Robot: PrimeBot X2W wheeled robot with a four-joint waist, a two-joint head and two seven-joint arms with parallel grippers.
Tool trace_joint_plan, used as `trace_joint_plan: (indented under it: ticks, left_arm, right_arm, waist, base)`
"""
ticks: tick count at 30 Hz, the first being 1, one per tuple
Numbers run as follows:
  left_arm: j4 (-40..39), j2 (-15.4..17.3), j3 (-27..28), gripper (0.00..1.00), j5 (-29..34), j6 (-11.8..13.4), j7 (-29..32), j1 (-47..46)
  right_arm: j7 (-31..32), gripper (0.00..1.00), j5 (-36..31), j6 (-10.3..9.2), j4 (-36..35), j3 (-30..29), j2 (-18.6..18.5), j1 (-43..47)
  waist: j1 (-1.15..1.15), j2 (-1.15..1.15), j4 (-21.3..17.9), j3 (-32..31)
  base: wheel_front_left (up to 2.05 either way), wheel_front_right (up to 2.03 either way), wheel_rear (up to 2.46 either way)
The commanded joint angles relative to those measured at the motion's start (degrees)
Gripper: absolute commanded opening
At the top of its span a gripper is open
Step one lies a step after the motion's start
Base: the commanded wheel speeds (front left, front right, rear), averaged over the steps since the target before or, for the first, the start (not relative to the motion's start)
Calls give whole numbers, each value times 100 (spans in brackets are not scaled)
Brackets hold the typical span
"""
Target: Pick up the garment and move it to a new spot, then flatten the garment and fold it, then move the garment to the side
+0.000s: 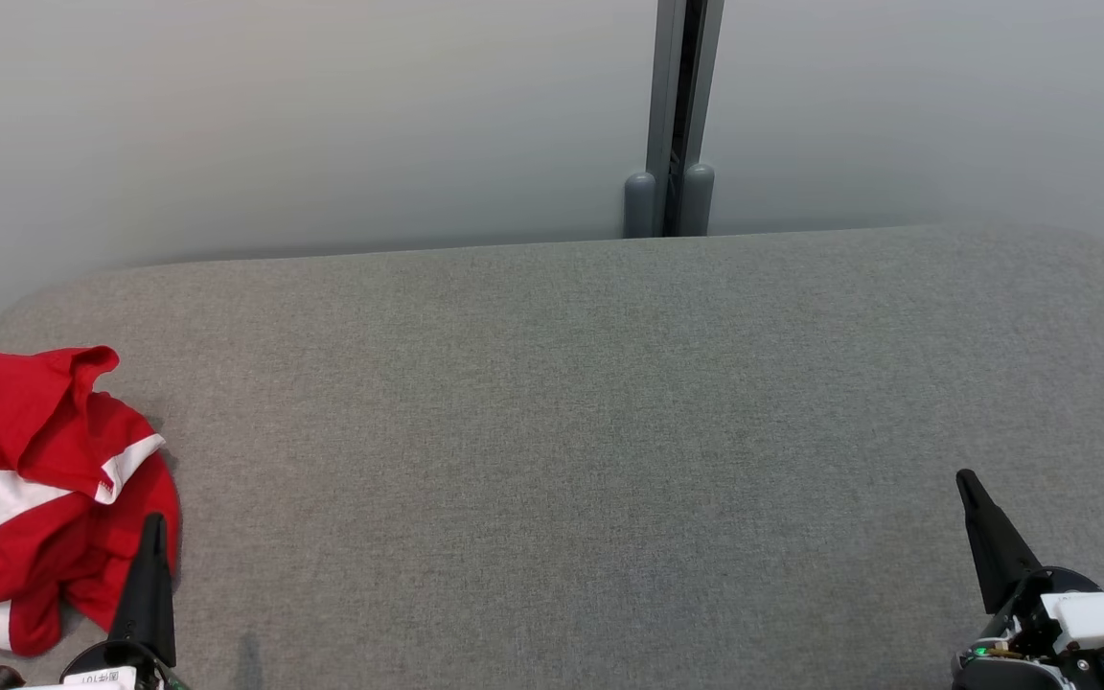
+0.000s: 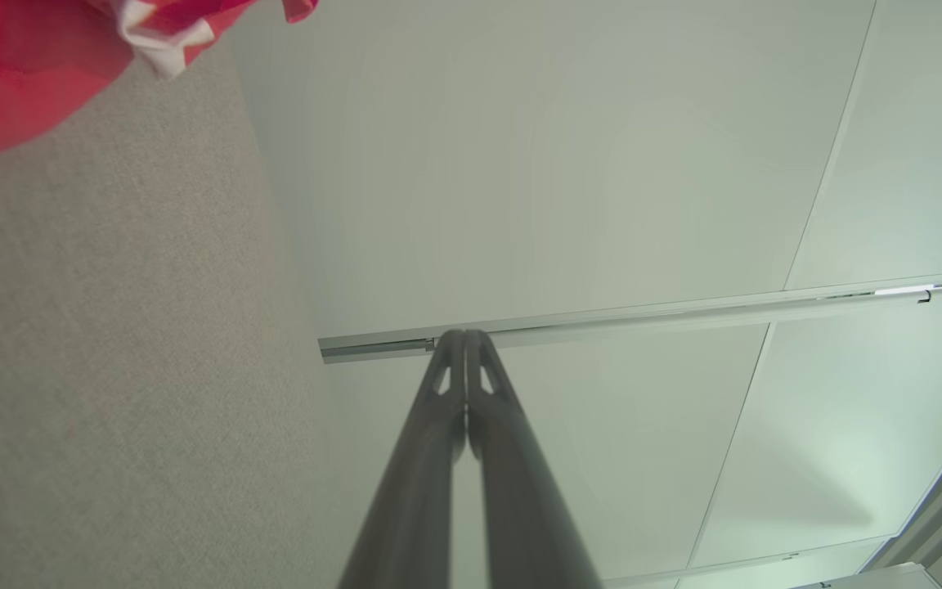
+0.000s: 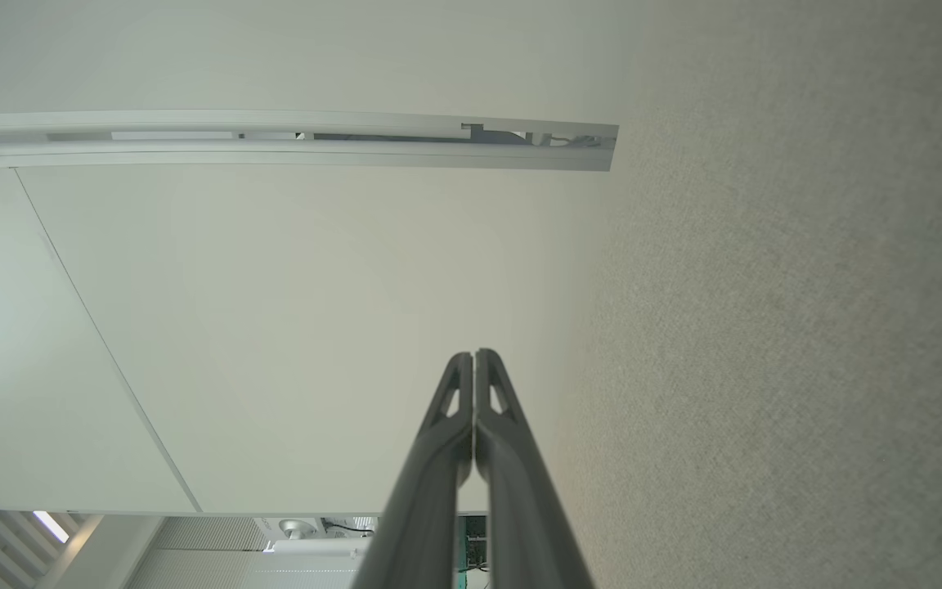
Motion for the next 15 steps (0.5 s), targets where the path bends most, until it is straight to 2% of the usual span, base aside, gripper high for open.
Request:
trace_joint_plan:
  ticks: [1, 4, 5, 15]
  left_arm:
    - [0, 23, 28, 0, 47, -23, 22, -111]
    - [1, 22, 30, 0, 50, -23, 25, -111]
    - [5, -3, -1, 100, 0, 1, 0, 1]
    - [223, -65, -78, 100, 84, 7, -104, -121]
  right_arm:
    - [16, 0, -6, 15, -5, -15, -10, -30]
    - [17, 0, -7, 15, -5, -16, -9, -30]
    - [0, 100, 0, 0, 4, 0, 2, 1]
    - [-171, 100, -106, 0, 140, 39, 41, -38]
  waist:
    - [0, 0, 0, 0]
    - [0, 0, 0, 0]
    - [0, 0, 0, 0]
    - [0, 0, -3, 4]
  base:
    - [0, 0, 0]
    - [0, 0, 0]
    - [0, 0, 0]
    - [0, 0, 0]
